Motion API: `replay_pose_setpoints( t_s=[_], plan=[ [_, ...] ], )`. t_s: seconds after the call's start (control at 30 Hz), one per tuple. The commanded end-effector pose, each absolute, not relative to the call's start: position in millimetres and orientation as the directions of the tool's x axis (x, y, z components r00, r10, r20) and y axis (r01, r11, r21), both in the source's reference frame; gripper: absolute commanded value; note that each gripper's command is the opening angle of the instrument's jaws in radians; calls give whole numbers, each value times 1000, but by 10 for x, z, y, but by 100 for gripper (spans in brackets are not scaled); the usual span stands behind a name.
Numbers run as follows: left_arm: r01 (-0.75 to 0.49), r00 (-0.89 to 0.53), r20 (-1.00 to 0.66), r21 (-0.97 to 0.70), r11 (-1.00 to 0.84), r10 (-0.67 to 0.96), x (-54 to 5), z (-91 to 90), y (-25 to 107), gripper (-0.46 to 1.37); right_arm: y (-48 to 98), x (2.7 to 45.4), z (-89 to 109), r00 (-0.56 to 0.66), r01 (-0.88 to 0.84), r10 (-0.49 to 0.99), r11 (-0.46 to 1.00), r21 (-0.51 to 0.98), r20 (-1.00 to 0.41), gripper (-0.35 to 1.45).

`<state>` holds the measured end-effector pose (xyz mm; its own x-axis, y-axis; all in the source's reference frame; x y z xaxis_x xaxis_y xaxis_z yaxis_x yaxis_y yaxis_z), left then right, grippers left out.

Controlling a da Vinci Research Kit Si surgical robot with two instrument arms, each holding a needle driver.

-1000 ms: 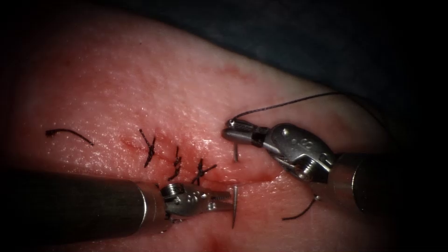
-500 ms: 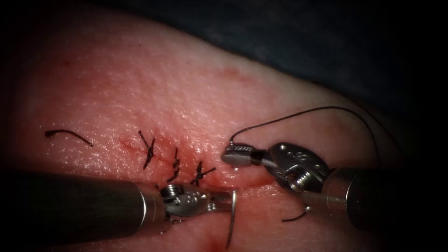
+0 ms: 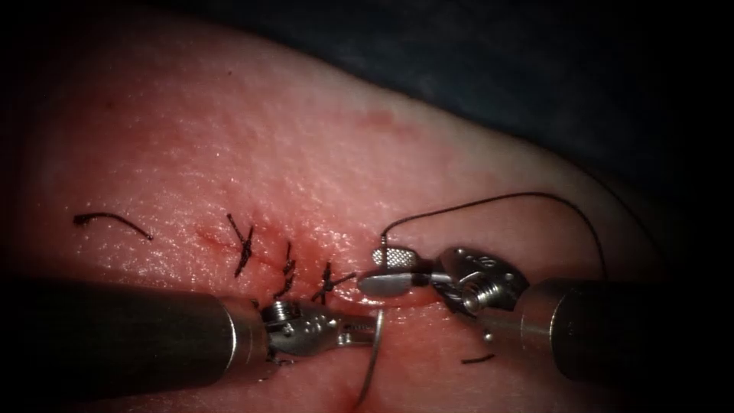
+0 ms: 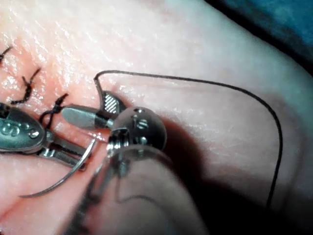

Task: Wound Closure
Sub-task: Grab the needle with the left gripper and extract it from the tissue

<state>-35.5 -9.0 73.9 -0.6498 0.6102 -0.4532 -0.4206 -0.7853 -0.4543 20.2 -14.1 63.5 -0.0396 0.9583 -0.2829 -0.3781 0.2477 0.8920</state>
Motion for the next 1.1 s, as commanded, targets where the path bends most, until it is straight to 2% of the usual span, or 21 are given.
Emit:
replay_pose_setpoints(
  t_s=[0.03,0.1,0.3,0.43,0.53,1.0,1.03,1.07,1.1],
  plan=[
    [-400,-660,-471,-438,-805,585,-354,740,-90,-13,-139,196,637,-54,-380,949,267,886,-309,112],
    [-379,-669,-487,-426,-821,562,-354,740,-90,-16,-132,186,640,-46,-390,936,306,869,-350,113],
    [-249,-698,-577,-359,-900,423,-356,739,-90,-25,-115,145,648,-91,-432,923,300,850,-373,114],
    [-180,-711,-619,-299,-937,335,-358,735,-91,-2,-116,126,652,-121,-456,918,286,843,-377,106],
    [-149,-697,-657,-259,-954,288,-361,726,-88,5,-119,119,658,-138,-466,916,276,841,-377,103],
    [-104,-637,-731,-234,-967,246,-383,702,-93,16,-129,119,666,-134,-455,918,278,846,-374,95],
    [-101,-629,-738,-233,-967,244,-386,700,-92,30,-132,119,669,-130,-450,918,282,847,-375,92],
    [-99,-626,-741,-233,-967,243,-387,700,-92,35,-133,119,670,-127,-447,918,284,848,-375,91],
    [-97,-622,-745,-232,-968,241,-387,699,-91,47,-134,119,671,-125,-445,918,286,849,-375,89]
  ],
)
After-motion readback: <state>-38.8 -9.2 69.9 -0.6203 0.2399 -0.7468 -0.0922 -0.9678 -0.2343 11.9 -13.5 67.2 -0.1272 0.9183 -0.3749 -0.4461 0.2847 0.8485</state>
